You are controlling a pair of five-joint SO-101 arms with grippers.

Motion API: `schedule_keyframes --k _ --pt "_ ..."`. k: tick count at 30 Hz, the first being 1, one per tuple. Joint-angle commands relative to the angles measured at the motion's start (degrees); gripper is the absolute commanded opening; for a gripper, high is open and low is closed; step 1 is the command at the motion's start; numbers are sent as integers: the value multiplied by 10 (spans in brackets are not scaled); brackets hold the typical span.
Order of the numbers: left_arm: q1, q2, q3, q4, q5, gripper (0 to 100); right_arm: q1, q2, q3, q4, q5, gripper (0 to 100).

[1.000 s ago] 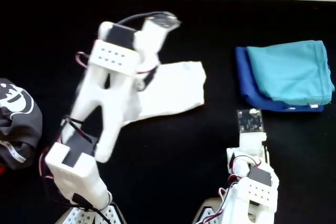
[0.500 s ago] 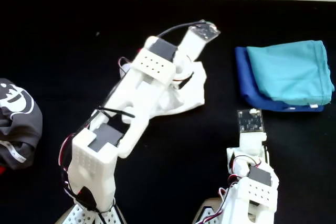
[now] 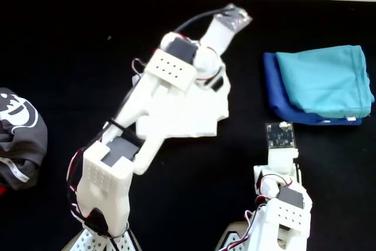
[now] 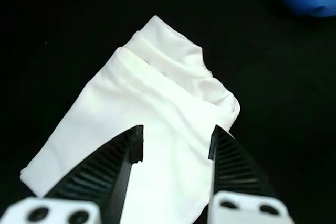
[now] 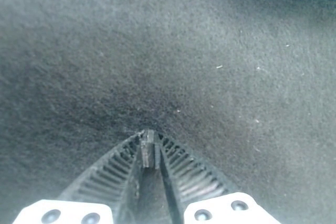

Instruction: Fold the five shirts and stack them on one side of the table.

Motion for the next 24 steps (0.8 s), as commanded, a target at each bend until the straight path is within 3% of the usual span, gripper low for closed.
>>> schedule_keyframes --k 1,4,6,11,17,24 --pt "-32 -1 -30 56 -2 143 13 -5 22 -21 -6 5" --pt "-44 11 15 69 -2 0 13 -5 22 -21 -6 5" --pt "-39 29 42 70 -2 33 13 -5 22 -21 -6 5" --pt "-3 108 51 47 -4 8 13 -5 22 -21 -6 5" --pt "28 189 -49 -10 -2 9 13 -5 22 -21 -6 5" --pt "51 247 -205 -6 -2 10 13 -5 22 -21 -6 5"
